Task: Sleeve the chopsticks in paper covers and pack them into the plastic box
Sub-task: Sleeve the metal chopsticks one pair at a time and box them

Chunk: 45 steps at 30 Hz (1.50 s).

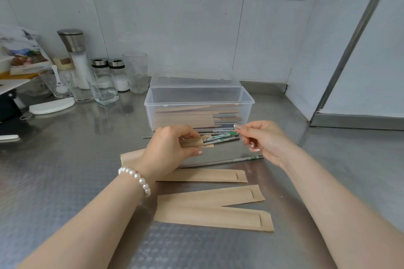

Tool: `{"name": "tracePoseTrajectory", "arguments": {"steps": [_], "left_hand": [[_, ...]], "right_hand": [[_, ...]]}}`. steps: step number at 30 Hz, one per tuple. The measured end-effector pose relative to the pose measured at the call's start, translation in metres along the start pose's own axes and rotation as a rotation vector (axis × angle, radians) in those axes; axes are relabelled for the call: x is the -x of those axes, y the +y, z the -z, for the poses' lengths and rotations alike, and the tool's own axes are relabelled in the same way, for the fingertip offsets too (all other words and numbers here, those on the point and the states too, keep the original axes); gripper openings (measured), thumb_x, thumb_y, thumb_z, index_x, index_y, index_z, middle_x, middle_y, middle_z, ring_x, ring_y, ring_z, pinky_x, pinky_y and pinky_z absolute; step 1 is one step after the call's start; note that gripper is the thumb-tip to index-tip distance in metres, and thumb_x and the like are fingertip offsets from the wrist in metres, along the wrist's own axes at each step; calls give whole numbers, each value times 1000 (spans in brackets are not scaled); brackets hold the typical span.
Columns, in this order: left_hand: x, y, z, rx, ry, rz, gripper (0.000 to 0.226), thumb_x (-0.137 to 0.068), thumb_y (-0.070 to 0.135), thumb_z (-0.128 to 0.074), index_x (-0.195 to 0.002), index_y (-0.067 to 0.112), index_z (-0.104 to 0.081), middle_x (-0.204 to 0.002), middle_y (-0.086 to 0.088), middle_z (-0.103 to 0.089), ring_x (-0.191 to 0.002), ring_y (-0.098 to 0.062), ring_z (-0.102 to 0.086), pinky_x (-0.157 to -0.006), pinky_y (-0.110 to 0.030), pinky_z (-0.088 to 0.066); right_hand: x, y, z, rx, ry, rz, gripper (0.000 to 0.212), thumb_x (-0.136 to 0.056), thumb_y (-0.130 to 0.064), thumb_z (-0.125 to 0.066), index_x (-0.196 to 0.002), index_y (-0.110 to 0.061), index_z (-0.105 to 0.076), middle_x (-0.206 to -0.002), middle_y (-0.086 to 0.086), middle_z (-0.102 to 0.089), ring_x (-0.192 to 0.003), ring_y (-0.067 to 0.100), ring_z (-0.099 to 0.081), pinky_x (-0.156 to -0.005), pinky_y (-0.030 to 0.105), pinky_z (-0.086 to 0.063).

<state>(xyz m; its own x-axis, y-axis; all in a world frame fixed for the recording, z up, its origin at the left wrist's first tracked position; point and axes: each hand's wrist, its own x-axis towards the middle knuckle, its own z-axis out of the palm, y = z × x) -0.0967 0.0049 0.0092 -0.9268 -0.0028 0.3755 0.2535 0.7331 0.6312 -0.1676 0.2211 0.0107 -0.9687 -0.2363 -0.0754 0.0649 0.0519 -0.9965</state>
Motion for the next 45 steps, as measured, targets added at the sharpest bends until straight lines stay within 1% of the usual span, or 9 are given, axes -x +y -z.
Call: {"name": "tracePoseTrajectory", "arguments": {"steps": [8,15,20,25,30,32,34,37,45], "left_hand": [[1,2,0,0,-9,2,28,-63,23,-82,-89,21,-70,-76,14,-62,-81,-10,-60,-74,-15,-43],[2,3,-1,29,-21,-4,27,-63,21,-82,-88,19,-70,-77,11,-64,-80,-11,-60,-78,-22,-46],[1,4,-2,32,-26,2,26,-63,19,-82,-87,19,-70,-77,10,-65,-79,-11,-61,-78,-23,-47],[1,3,-1,31,-24,-3,29,-63,22,-82,-89,20,-70,-79,11,-65,-80,-11,-60,-77,-22,-46],[0,1,1,25,82,-37,36,-63,33,-81,-95,23,-69,-86,15,-63,-80,-2,-56,-71,-1,-36],[-2,-1,8,25,237,-69,35,-66,42,-77,-96,24,-69,-89,15,-62,-84,-1,-54,-77,-6,-37],[-4,-4,15,35,364,-71,37,-71,51,-64,-98,25,-67,-94,16,-60,-91,-4,-54,-85,-25,-43],[-6,-8,23,45,439,-13,31,-78,44,-54,-100,25,-65,-96,18,-55,-100,-14,-54,-91,-46,-43],[-7,-13,18,87,392,36,28,-80,35,-47,-92,20,-68,-89,12,-61,-82,-14,-56,-82,-43,-46]], "right_hand": [[1,2,-5,4,-33,3,11,-66,-16,-73,-63,-6,-68,-48,1,-57,-47,11,-42,-43,18,-33],[2,5,-10,-25,-79,-8,13,-77,-2,-67,-65,-6,-70,-51,6,-62,-49,13,-49,-42,17,-40],[2,5,-12,-19,-86,-20,18,-76,-1,-67,-62,-10,-73,-53,7,-63,-53,17,-51,-42,18,-41],[4,4,-14,-52,-75,-17,5,-74,-7,-69,-69,-5,-70,-50,6,-61,-47,14,-49,-41,18,-39],[5,-1,-14,-122,16,23,8,-80,-4,-64,-73,-1,-67,-45,2,-57,-40,7,-46,-40,16,-37],[4,-6,-7,-165,65,40,9,-81,-5,-63,-74,-1,-66,-45,1,-55,-40,6,-45,-39,15,-35],[0,-13,8,-217,126,49,10,-83,-6,-61,-75,-1,-65,-45,0,-54,-42,7,-44,-38,15,-34],[-9,-32,30,-302,215,60,15,-85,-13,-61,-74,-3,-63,-46,-2,-52,-43,5,-43,-37,14,-32],[-55,-88,26,-206,312,84,22,-89,-19,-61,-70,-9,-55,-57,2,-44,-35,4,-39,-35,13,-31]]}}
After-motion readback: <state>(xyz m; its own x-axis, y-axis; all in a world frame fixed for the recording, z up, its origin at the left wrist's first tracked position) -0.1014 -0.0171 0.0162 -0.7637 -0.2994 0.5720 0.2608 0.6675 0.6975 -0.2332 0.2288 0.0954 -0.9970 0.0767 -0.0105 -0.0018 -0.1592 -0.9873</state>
